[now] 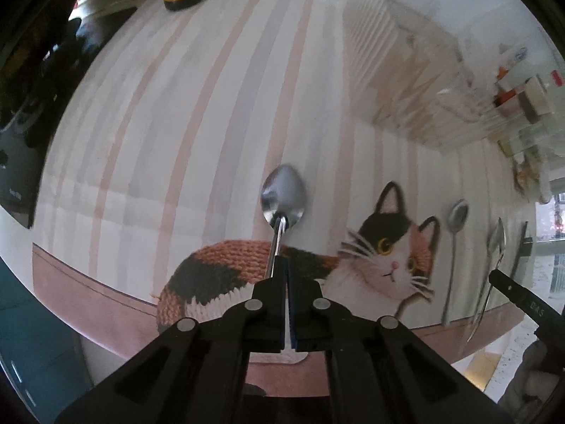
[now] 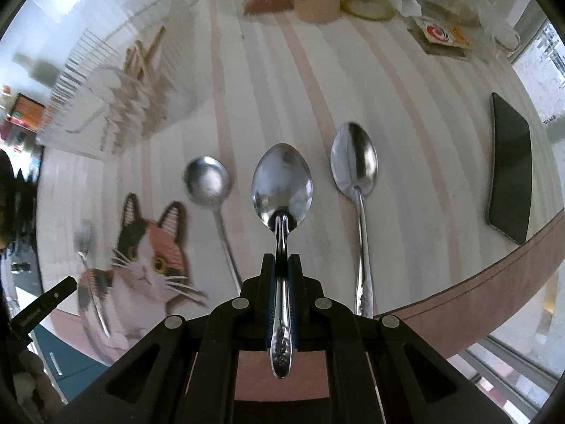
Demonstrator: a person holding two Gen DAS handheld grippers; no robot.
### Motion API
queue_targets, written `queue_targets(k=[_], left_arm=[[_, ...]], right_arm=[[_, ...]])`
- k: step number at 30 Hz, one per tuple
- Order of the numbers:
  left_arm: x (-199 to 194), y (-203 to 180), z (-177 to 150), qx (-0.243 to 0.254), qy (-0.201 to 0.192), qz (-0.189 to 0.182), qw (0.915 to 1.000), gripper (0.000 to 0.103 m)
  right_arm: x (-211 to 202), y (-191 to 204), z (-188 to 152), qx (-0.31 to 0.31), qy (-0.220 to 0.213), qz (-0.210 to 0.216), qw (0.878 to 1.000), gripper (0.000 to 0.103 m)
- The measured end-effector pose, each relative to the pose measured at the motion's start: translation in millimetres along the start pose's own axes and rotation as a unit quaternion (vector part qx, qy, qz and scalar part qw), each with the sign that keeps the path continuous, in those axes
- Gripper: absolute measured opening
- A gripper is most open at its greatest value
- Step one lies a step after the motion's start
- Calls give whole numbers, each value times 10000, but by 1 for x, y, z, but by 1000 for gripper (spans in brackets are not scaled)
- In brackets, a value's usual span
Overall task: Organize utensils
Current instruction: 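Lift both held spoons off the mat by their handles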
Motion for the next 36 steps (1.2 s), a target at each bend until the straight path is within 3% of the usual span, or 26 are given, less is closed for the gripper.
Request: queue_targets(k=[5,10,12,15,16,20,27,36], left_arm=[[-4,9,1,41,-100,-204,9997,1],[53,11,6,109,494,-32,9987,11],[62,7,7,201,463,199,9985,16],[62,1,7,266,353,277,9986,15],[62,-1,7,291,336,348,9984,9],[65,-7,6,340,315,368,9983,4],[24,-8,-11,311,-33,236,9992,3],[-54,-8,-13,395,-702,-14,9968,0]], right_arm=[[-15,1,4,-15,-137,65,9999,7],[-2,2,10,99,-65,-15,9999,7],[6,2,13,133,-13,-60,9999,7],[16,1,12,193,50,-124,9997,7],[17,1,12,200,60,-139,9997,7],[23,1,11,250,83,-146,9995,7],[12,-1,6,240,-27,-38,9997,7],[-32,11,12,87,-377,314,9988,7]])
Point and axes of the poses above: each gripper's, at about its wrist camera, not at the fingertips, and x roughly the way its jaws point, y to its left, z to its top, the point moved 1 cm from there along x, roughly the way its jaws point, and after that the axes turned 11 degrees about y, right-handed, at the moved point
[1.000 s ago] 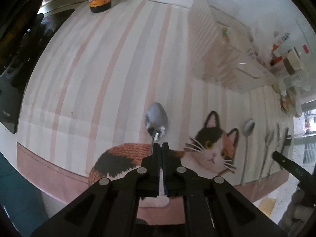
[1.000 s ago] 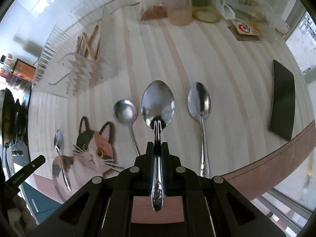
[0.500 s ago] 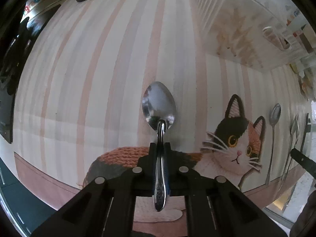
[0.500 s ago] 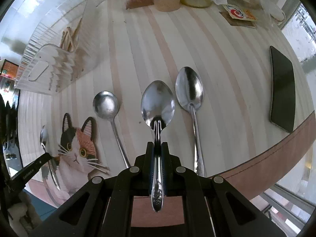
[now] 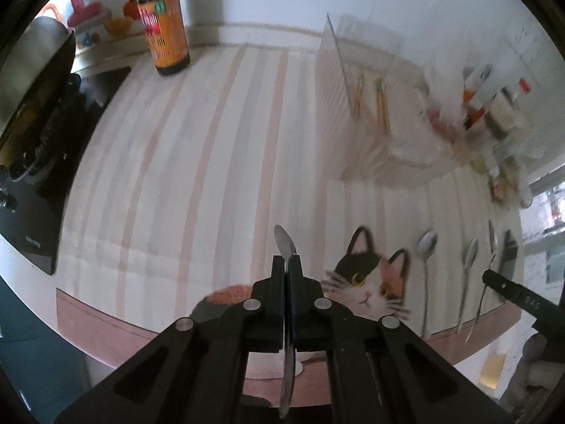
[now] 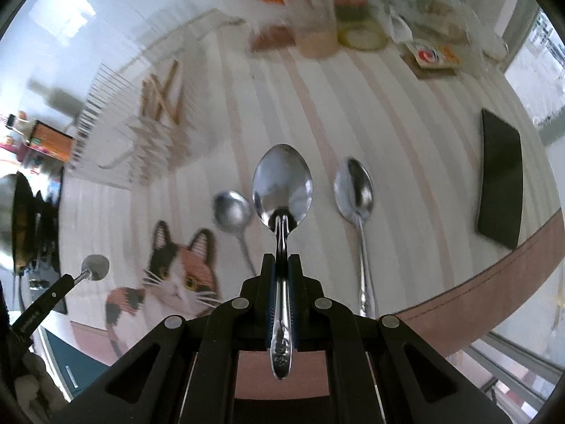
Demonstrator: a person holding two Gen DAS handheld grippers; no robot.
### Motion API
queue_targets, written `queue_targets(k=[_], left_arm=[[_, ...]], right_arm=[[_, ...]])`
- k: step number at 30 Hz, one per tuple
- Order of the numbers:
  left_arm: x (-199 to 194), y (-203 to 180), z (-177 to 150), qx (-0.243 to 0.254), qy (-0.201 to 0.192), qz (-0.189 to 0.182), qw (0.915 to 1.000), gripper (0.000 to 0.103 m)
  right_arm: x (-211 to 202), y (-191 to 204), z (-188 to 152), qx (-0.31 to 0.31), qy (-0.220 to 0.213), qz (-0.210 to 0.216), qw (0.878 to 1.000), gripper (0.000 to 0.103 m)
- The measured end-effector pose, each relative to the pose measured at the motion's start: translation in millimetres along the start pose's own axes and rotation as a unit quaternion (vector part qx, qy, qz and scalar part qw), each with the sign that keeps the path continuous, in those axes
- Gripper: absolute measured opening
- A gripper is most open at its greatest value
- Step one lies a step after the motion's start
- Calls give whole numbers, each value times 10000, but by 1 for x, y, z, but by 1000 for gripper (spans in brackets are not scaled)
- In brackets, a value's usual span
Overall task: Organize utensils
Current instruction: 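Lift both held spoons off the mat by their handles, then carry both spoons into the clear basket and open both tools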
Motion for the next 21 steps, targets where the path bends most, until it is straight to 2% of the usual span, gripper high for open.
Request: queue_targets(k=[6,12,17,21], left_arm=[[-14,0,13,-133,-138,-247,9995,0],[-60,-19,35,14,-569,-446,9974,0],[-97,-51,72,223,-976,-684,9926,0],[-103,-77,113,368,-1130,-737,9902,0]], right_arm=[[-21,11,6,-94,-142,243,9996,7],[-48,29,21,-230,-321,515,9979,7],[-83,57,60,-421,-621,714,9946,7],[-97,83,102,-656,-769,662,9927,7]])
Point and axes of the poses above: each gripper's, at about its wrist camera, not at the fingertips, and x roughly the way its jaws point, y to its left, z to its top, the point moved 1 cm from there along x, roughly the way its jaws point, and after that the axes turned 11 degrees about y, right-handed, at the moved point
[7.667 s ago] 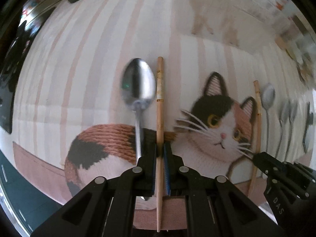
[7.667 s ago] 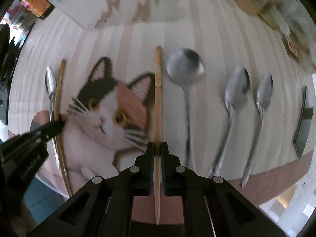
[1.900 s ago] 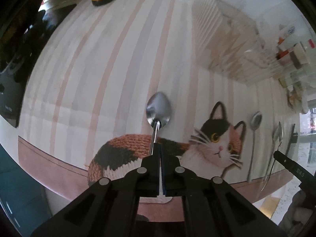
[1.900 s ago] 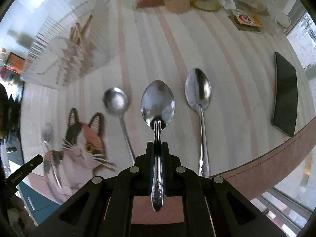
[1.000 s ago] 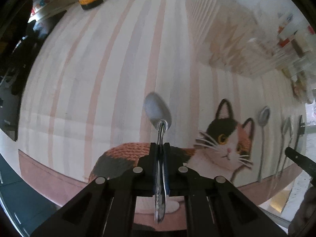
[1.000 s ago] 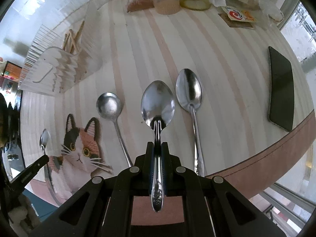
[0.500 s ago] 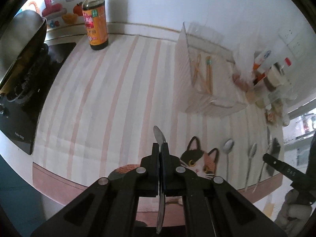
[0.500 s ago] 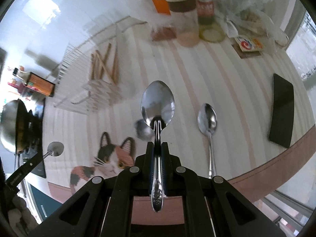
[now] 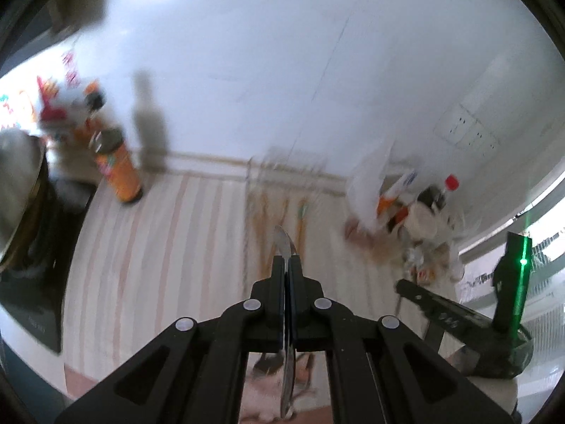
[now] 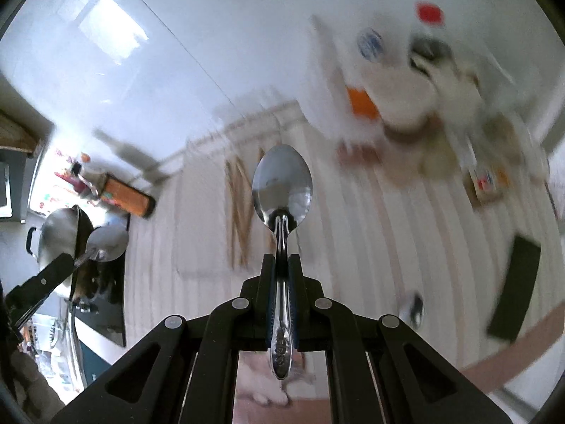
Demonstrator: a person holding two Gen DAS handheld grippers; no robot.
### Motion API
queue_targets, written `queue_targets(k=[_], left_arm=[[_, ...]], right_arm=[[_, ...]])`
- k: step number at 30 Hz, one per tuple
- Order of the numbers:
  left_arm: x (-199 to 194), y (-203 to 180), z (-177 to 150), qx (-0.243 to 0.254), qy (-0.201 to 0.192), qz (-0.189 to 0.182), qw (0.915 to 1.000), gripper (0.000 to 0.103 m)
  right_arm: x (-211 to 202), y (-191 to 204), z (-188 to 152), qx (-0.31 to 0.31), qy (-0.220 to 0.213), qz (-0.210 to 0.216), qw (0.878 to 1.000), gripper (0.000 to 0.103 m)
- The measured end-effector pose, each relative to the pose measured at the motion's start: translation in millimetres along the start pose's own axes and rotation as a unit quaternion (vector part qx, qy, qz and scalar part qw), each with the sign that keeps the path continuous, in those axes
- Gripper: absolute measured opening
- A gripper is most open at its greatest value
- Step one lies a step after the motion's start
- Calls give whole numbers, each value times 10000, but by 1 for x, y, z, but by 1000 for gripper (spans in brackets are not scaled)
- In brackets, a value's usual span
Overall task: Organize utensils
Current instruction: 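Carry both spoons into the clear basket and open both tools, then grasp a round-bowled spoon with the left tool while the right tool grasps a steel spoon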
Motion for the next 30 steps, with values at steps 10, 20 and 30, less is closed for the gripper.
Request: queue_targets(k=[10,20,30], left_arm=[[97,2,67,-283,891,-252,9953,0],[98,2,50,-240,825,824,9929,15],[86,-17,-18,-162,69,1681,9856,103]], right_arm=[[61,23,83,-217,602,-27,9979,7],[71,4,74,-254,764,-169,9966,33],[7,-89,-12,291,-90,-642,9975,54]])
Point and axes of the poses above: each gripper's, at about its wrist camera, not at the fingertips, and x roughly the way its jaws point, y to its left, z to its top, the point moved 1 cm from there along x, roughly the way its jaws point, and after that the axes turned 11 degrees about y, right-handed, at the moved point
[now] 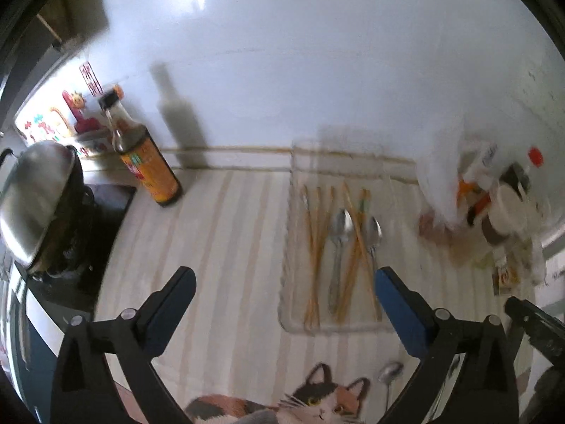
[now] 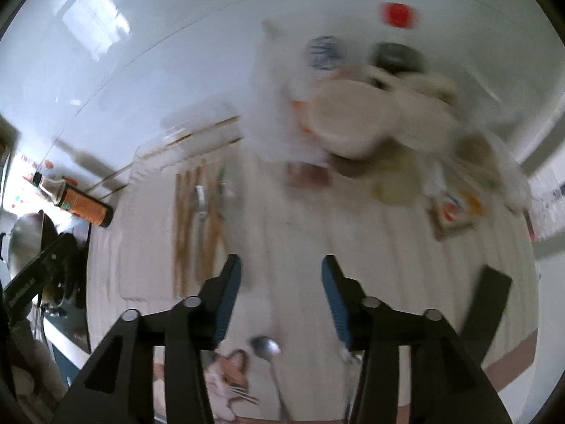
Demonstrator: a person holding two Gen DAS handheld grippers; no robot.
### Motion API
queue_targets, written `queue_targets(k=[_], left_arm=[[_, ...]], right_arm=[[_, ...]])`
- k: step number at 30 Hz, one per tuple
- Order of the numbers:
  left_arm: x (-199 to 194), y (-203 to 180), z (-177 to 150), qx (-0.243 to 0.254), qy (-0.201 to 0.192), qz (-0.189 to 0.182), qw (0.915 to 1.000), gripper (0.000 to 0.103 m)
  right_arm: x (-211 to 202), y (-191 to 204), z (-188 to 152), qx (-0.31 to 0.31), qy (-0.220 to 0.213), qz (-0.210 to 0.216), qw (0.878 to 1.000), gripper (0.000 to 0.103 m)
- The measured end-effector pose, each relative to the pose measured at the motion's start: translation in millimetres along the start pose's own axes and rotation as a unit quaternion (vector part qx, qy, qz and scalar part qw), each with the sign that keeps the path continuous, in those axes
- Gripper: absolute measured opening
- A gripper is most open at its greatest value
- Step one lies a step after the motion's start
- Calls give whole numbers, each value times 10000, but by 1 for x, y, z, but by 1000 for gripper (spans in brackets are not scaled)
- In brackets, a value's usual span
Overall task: Organize utensils
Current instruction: 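Grasp a round-bowled spoon with the left tool while the right tool grasps a steel spoon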
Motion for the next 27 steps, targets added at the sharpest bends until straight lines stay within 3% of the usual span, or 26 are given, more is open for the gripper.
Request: queue_targets(k=[6,13,16,18,20,27], left_arm=[[31,-23,-41,174,470,154,9986,103],[74,-48,-99,485,1095,379,9921,103],[91,-54,-118,554,1404,372,9878,103],[98,-58,-127,553,1561,322,9857,103],[105,-64,-134,526,1705,267,9836,103],[122,-102,-141,576,2046,-261,9768,102]], right_arm=[[27,-62,-49,349,507,-322,9976,54],[93,-80,-92,249,1267,-377,9909,52],[117,-69,-104,-51,1524,-550,9868,43],[117,-54,-110,-466,1307,-1020,9851,29],[119,-48,-113,-593,1238,-1277,9823,8],[107,-82,-115,-196,1209,-1310,9838,6]])
Point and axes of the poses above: each gripper's, at about its wrist camera, not at the fingertips, and x roughly the way its jaws point, y to its left, z to its top, the point moved 1 cm from there along x, roughly the way its jaws point, and after that the axes turned 11 degrees about y, right-handed, at the moved point
